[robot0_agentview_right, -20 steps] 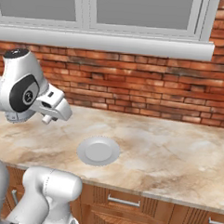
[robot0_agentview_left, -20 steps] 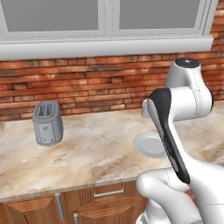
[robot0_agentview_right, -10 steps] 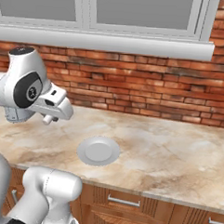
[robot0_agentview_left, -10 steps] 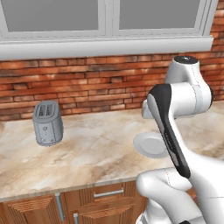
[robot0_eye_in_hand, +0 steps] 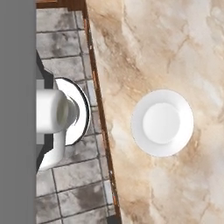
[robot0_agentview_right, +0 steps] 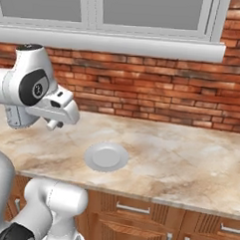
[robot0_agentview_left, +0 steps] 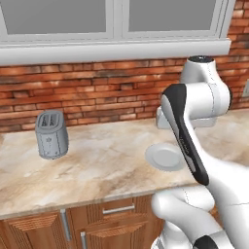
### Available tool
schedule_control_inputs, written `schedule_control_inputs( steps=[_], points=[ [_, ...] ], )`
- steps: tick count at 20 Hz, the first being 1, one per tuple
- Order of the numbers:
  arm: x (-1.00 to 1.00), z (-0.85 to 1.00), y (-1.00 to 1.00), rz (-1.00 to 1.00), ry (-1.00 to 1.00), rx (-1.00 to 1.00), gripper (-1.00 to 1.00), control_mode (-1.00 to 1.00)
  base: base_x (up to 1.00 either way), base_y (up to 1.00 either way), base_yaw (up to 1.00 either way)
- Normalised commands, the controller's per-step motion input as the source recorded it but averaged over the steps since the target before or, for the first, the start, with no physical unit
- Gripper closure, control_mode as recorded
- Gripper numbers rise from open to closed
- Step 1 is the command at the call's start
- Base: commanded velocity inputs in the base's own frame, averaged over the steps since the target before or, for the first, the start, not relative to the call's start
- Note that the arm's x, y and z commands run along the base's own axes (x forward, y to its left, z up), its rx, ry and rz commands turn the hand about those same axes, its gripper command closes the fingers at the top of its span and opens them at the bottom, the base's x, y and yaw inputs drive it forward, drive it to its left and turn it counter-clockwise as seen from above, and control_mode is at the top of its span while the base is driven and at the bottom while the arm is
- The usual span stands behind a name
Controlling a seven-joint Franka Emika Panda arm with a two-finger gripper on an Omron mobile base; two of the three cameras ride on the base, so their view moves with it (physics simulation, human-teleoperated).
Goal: Pick up the marshmallow and place it in the cup of hot chocolate on the dining counter.
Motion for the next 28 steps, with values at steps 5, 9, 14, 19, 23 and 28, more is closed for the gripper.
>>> schedule_control_inputs(
  steps=[5, 9, 14, 19, 23, 28],
  points=[
    [0.0, 0.0, 0.0, 0.0, 0.0, 0.0, 1.0, 1.0, -0.69, 0.08, -0.42],
    [0.0, 0.0, 0.0, 0.0, 0.0, 0.0, 1.0, 1.0, -0.69, 0.08, -0.73],
    [0.0, 0.0, 0.0, 0.0, 0.0, 0.0, 1.0, 1.0, -0.36, 0.0, -0.91],
    [0.0, 0.0, 0.0, 0.0, 0.0, 0.0, 1.0, 1.0, -0.17, 0.0, -0.95],
    [0.0, 0.0, 0.0, 0.0, 0.0, 0.0, 1.0, 1.0, -0.11, 0.0, -0.98],
    [0.0, 0.0, 0.0, 0.0, 0.0, 0.0, 1.0, 1.0, -0.01, 0.0, -0.99]
  ],
)
